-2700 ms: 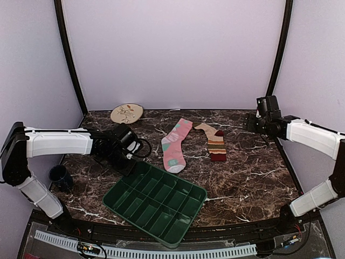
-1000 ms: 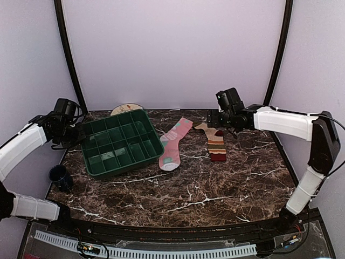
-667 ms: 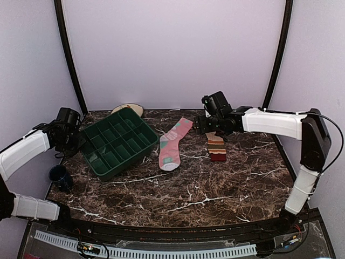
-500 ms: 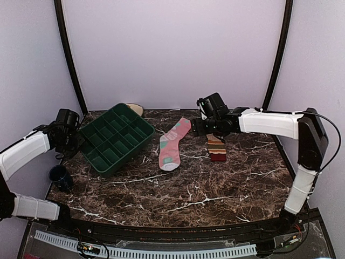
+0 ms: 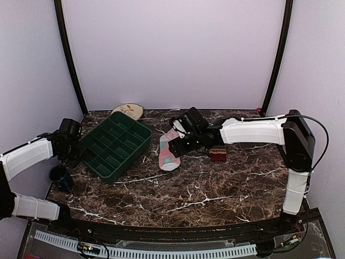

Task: Roll the socks
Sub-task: Place the storage box at the center of the board, then move the sock to the center of the board.

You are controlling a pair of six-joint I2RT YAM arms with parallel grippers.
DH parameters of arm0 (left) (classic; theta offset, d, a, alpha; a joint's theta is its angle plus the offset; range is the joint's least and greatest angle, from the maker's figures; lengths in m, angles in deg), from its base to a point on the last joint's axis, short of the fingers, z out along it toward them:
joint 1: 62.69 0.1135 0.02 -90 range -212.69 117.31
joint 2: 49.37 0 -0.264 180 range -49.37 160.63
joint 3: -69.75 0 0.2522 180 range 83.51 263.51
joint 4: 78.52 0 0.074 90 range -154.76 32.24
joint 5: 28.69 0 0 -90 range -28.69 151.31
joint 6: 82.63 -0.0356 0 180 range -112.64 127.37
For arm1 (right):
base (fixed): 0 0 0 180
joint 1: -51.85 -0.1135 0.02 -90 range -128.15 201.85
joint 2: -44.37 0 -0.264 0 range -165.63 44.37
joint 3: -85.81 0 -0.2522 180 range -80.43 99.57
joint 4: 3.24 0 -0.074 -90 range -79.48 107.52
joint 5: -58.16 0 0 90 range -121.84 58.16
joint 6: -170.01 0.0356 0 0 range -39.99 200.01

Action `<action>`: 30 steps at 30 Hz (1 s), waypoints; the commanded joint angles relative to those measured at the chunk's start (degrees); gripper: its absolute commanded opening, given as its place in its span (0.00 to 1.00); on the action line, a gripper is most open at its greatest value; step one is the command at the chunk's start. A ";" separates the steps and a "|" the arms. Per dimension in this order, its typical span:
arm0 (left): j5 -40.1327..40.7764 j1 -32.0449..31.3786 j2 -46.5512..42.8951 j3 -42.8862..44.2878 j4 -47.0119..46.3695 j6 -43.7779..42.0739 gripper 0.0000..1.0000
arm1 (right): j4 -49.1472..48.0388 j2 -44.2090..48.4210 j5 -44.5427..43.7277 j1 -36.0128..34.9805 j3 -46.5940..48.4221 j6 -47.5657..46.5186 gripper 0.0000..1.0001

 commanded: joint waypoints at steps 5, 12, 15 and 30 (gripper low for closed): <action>-1.87 0.30 -0.64 -0.33 -7.99 5.85 0.00 | 1.89 -2.92 -0.16 -3.67 0.01 -5.40 0.83; -3.17 0.26 1.44 -1.49 -9.82 8.22 0.00 | 1.73 -6.82 -4.88 -3.96 0.41 -8.14 0.83; -3.13 0.26 2.27 -1.04 -9.97 8.14 0.00 | 1.51 -8.29 -6.85 -3.91 1.21 -9.11 0.82; -4.98 -0.06 6.20 3.78 -8.11 3.16 0.00 | 8.98 -10.23 -6.26 -6.07 1.32 -9.09 0.82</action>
